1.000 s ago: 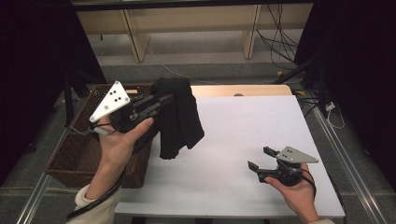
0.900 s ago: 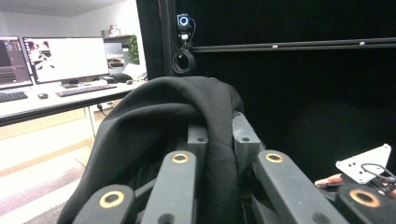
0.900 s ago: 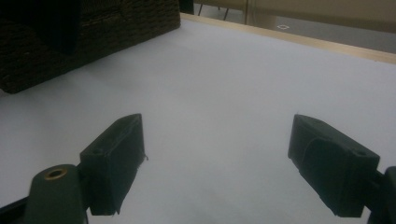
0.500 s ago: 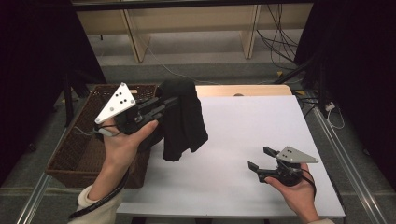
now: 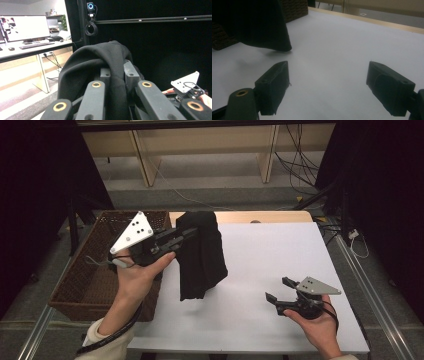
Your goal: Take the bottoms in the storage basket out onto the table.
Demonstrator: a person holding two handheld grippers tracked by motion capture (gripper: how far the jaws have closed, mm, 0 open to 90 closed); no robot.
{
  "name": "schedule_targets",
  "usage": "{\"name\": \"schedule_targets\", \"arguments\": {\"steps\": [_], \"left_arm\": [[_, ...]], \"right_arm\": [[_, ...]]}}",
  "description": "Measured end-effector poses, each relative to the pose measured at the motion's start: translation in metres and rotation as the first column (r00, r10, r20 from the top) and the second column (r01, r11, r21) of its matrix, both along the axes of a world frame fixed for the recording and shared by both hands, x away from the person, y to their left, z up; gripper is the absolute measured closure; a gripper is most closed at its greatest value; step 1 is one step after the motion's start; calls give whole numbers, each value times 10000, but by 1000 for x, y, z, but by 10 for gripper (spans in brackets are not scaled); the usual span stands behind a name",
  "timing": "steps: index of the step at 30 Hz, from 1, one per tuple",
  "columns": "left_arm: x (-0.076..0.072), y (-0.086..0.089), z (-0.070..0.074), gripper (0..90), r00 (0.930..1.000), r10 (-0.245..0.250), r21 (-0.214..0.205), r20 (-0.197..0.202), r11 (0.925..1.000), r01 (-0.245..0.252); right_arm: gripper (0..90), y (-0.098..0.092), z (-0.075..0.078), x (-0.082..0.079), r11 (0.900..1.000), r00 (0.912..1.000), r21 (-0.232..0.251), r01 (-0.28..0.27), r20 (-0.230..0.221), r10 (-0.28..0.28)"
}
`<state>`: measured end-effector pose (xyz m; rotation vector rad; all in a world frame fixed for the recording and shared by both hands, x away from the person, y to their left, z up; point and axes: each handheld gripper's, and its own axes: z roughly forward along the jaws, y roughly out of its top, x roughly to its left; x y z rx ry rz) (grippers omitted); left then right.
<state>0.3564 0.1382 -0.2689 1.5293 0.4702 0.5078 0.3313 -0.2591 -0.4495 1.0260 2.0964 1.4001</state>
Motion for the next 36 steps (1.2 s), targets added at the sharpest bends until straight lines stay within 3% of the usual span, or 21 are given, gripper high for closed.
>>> {"name": "schedule_targets", "arguments": {"steps": [36], "left_arm": [[-2,-26,-14,813,9976,-655,468,-245,9967,666]], "right_arm": [[194,0,0,0,10000,10000,14,-7,10,7]]}}
